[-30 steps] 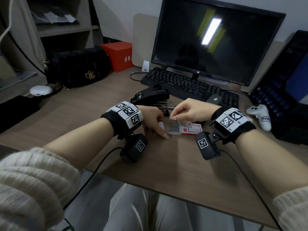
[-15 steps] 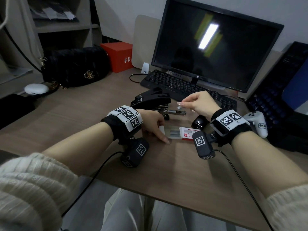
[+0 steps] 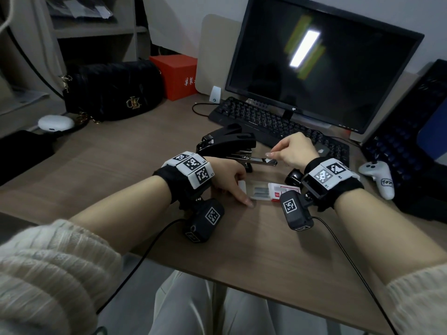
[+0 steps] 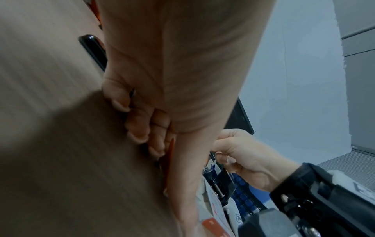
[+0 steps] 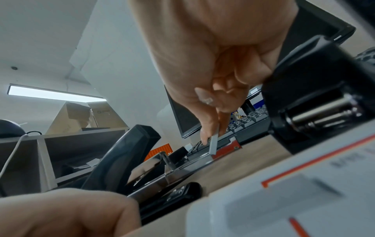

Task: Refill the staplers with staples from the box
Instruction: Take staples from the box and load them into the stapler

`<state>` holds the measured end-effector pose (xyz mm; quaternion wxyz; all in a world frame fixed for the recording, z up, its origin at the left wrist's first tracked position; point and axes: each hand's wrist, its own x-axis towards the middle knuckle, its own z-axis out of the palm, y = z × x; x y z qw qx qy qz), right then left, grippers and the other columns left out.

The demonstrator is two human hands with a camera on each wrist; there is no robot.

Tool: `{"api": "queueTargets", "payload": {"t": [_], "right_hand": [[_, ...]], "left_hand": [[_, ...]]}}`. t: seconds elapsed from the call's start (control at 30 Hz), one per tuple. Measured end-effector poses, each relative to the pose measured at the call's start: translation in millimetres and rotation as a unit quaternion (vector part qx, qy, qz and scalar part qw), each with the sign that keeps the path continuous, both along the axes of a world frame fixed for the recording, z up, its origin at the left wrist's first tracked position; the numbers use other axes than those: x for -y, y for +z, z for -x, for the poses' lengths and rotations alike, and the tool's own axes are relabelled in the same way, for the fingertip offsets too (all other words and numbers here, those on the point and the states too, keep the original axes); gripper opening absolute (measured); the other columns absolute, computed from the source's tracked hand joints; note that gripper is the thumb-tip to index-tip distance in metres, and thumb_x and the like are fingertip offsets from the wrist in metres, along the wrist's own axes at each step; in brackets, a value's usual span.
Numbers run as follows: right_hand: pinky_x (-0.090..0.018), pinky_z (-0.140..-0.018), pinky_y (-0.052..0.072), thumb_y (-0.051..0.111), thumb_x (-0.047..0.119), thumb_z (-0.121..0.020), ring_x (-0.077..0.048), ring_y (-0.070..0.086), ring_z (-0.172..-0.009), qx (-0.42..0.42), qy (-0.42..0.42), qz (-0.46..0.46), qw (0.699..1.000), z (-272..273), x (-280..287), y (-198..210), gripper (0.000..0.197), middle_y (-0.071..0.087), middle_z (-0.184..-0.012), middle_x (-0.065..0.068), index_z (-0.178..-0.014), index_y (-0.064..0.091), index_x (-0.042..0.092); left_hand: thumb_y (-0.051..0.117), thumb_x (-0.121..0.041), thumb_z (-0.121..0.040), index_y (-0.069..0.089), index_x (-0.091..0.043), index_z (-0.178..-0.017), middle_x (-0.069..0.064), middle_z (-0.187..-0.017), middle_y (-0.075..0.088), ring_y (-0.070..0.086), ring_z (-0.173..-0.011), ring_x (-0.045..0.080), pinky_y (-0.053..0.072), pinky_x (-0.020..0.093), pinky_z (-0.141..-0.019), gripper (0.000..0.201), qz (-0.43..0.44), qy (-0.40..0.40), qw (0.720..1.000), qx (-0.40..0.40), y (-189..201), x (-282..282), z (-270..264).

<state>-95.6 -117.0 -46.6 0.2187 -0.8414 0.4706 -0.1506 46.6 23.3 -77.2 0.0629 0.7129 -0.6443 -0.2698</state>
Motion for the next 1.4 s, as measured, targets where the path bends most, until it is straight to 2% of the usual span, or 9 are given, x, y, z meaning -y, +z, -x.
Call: {"api": "queueTargets", "payload": {"t": [0.1,0.3,0.5,0.73,0.9,1.0,1.07,1.2,1.4], "right_hand": [[-0.030,-0.075,0.049,0.082,0.033,-0.075,-0.018,0.060,-0.082,0.024,-0.020,0.013,0.999,-0.8,0.2,-1.0,0.021,0.070,-0.087,-0.003,-0.061,0.067,0.028],[-0.034,-0.083,0.052,0.081,0.035,-0.074,-0.018,0.063,-0.091,-0.027,-0.013,0.028,0.999,-2.4,-2.1,-1.9,0.013,0.072,-0.084,0.001,-0.071,0.075,0.025],[-0.027,-0.072,0.045,0.079,0.034,-0.078,-0.016,0.056,-0.071,-0.056,-0.007,0.028,0.998,-5.6,-3.1,2.3,0.014,0.070,-0.078,-0.002,-0.079,0.078,0.020],[-0.026,-0.073,0.044,0.078,0.031,-0.079,-0.019,0.054,-0.076,-0.064,0.009,0.035,0.997,-6.0,-2.0,3.0,0.015,0.065,-0.074,-0.003,-0.083,0.078,0.016],[-0.035,-0.091,0.048,0.076,0.028,-0.081,-0.024,0.057,-0.105,-0.073,0.046,0.065,0.994,-6.0,-3.0,3.0,0.012,0.065,-0.077,-0.002,-0.072,0.072,0.021],[-0.032,-0.088,0.047,0.074,0.027,-0.083,-0.025,0.059,-0.105,-0.065,0.043,0.064,0.995,-4.8,-3.2,4.8,0.013,0.064,-0.075,-0.001,-0.072,0.070,0.022],[-0.031,-0.086,0.046,0.072,0.027,-0.085,-0.025,0.058,-0.106,-0.052,0.039,0.062,0.996,-4.9,-4.2,4.8,0.013,0.064,-0.079,-0.003,-0.073,0.070,0.022],[-0.026,-0.083,0.038,0.068,0.026,-0.087,-0.022,0.049,-0.107,-0.057,0.024,0.057,0.996,-6.2,-8.0,2.6,0.011,0.068,-0.093,-0.011,-0.080,0.072,0.018],[-0.028,-0.082,0.044,0.072,0.023,-0.084,-0.027,0.061,-0.104,-0.070,-0.011,0.036,0.997,-9.3,-4.5,2.8,0.010,0.071,-0.098,-0.013,-0.080,0.074,0.014]], "left_hand": [[0.078,-0.063,-0.065,0.058,-0.019,-0.102,0.006,-0.101,0.070,0.065,-0.078,0.016,0.053,0.030,-0.070,0.061,-0.001,0.000,1.000,-0.006,0.5,-0.9,-0.1],[0.078,-0.060,-0.067,0.056,-0.018,-0.107,0.008,-0.103,0.070,0.061,-0.074,0.013,0.051,0.028,-0.069,0.062,-0.001,-0.002,1.000,-0.010,0.8,-1.6,0.5],[0.078,-0.060,-0.067,0.057,-0.018,-0.108,0.005,-0.103,0.069,0.062,-0.074,0.012,0.054,0.029,-0.071,0.062,-0.003,-0.002,1.000,-0.007,1.4,-1.9,0.3],[0.079,-0.061,-0.065,0.057,-0.019,-0.109,0.005,-0.102,0.069,0.066,-0.080,0.017,0.057,0.033,-0.074,0.064,-0.011,0.001,1.000,-0.013,1.4,-2.4,-1.7],[0.078,-0.061,-0.066,0.057,-0.019,-0.107,0.003,-0.101,0.068,0.065,-0.078,0.015,0.057,0.033,-0.076,0.062,-0.012,0.001,1.000,-0.013,2.4,-2.1,-0.4],[0.079,-0.060,-0.066,0.057,-0.021,-0.102,0.003,-0.100,0.068,0.065,-0.078,0.016,0.057,0.034,-0.075,0.059,-0.017,0.001,1.000,-0.017,2.5,-1.4,-0.9],[0.079,-0.059,-0.066,0.056,-0.023,-0.099,0.001,-0.097,0.067,0.065,-0.076,0.015,0.057,0.032,-0.072,0.055,-0.018,0.002,1.000,-0.023,2.8,-1.2,-0.8],[0.078,-0.058,-0.069,0.055,-0.019,-0.112,-0.002,-0.096,0.064,0.060,-0.071,0.010,0.051,0.025,-0.064,0.062,-0.012,0.002,1.000,-0.016,2.8,-1.1,-0.1],[0.079,-0.058,-0.067,0.057,-0.018,-0.109,0.005,-0.104,0.068,0.061,-0.073,0.013,0.052,0.027,-0.066,0.062,-0.013,0.003,1.000,-0.020,2.3,-1.1,-0.6]]}}
